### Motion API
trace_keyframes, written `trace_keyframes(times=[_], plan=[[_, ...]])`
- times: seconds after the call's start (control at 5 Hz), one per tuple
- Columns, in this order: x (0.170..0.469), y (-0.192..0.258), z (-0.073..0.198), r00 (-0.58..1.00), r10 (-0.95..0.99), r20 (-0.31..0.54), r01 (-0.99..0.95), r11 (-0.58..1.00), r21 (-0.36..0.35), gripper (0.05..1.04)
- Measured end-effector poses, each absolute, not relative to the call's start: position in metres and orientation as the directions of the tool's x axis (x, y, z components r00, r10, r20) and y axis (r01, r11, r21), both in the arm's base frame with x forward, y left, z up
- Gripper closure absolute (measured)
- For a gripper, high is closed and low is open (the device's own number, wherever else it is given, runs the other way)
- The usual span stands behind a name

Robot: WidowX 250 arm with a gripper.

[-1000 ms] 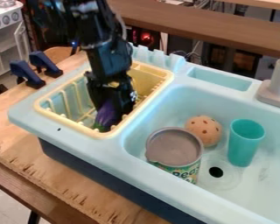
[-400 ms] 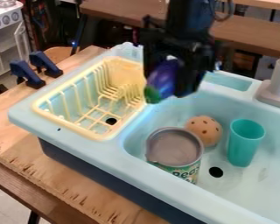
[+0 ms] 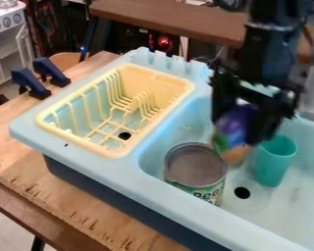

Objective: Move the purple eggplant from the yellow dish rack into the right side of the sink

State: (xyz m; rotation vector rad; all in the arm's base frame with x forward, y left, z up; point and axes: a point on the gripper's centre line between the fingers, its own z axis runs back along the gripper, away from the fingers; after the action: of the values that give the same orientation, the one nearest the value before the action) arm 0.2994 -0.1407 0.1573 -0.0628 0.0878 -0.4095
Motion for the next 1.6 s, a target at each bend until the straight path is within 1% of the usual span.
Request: trace_keyframes(times=[0.2,0.4,0.6,0.8,1.0,1.2,1.4,1.6], plan=[[0.296,-0.170,0.145,0.888,-0.461,0.006,0.456,0.876,-0.159,0.257],[0.287,-0.189,0.135,0.856,-0.516,0.033,0.514,0.843,-0.159,0.257],[0.273,-0.197,0.127,0.834,-0.549,0.053,0.550,0.819,-0.161,0.257],[0.270,-0.199,0.126,0.829,-0.557,0.050,0.558,0.816,-0.151,0.257],[0.271,-0.202,0.117,0.825,-0.565,0.017,0.561,0.815,-0.145,0.257],[0.275,-0.196,0.108,0.832,-0.555,-0.011,0.548,0.824,-0.146,0.191],[0.280,-0.192,0.108,0.839,-0.543,-0.019,0.535,0.832,-0.149,0.068],[0.281,-0.194,0.108,0.838,-0.545,-0.006,0.538,0.829,-0.149,0.073]])
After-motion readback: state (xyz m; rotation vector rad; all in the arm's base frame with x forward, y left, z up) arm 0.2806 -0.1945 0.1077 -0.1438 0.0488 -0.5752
